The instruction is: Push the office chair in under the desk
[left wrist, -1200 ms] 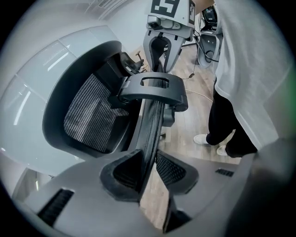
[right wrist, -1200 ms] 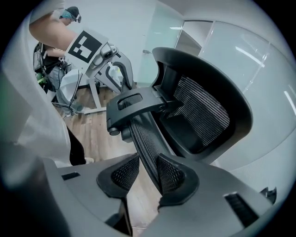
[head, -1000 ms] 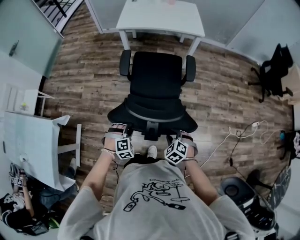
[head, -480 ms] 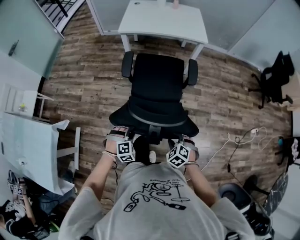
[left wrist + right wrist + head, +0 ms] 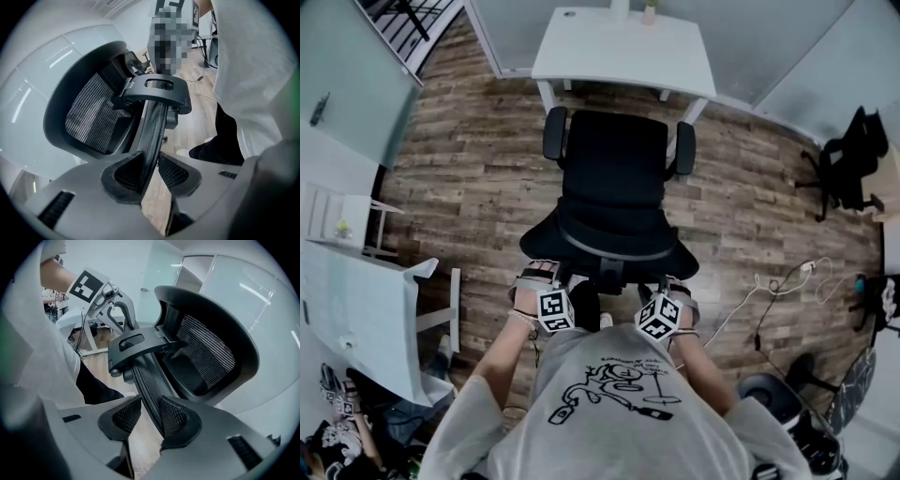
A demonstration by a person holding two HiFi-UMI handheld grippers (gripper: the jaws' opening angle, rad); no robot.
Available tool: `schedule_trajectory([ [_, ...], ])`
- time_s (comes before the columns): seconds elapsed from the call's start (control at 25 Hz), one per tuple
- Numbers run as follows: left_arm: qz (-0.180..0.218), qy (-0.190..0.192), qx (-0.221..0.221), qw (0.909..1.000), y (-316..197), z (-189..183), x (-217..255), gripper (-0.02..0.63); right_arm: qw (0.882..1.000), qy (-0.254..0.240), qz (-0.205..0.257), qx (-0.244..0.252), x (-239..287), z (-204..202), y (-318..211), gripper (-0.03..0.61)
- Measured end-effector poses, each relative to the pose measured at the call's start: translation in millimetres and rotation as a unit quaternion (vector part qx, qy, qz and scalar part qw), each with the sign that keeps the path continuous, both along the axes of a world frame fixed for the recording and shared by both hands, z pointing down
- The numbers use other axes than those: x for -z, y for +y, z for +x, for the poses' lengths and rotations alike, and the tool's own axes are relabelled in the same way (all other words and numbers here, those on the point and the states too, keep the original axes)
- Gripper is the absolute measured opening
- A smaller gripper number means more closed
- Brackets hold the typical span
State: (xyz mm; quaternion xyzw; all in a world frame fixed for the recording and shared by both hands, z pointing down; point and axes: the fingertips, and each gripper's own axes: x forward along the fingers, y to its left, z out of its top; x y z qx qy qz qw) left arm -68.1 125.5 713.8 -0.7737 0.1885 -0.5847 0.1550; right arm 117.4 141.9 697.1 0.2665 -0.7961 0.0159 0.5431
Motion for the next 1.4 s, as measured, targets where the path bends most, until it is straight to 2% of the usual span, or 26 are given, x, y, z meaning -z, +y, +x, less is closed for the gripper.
schedule_trajectory([
  [0.76,-0.009,0.011,0.043,0.999,-103.1,1.8,-4.4,0.118,1.0,0.026,0.008,-0.006,-7.9,2.3,-99.1,0.144],
  [1.4,-0.011,0.026,0.045,0.9986,-161.8,-1.9,-3.6,0.121,0.998,0.049,0.017,-0.021,-9.6,-2.2,-158.6,0.146],
])
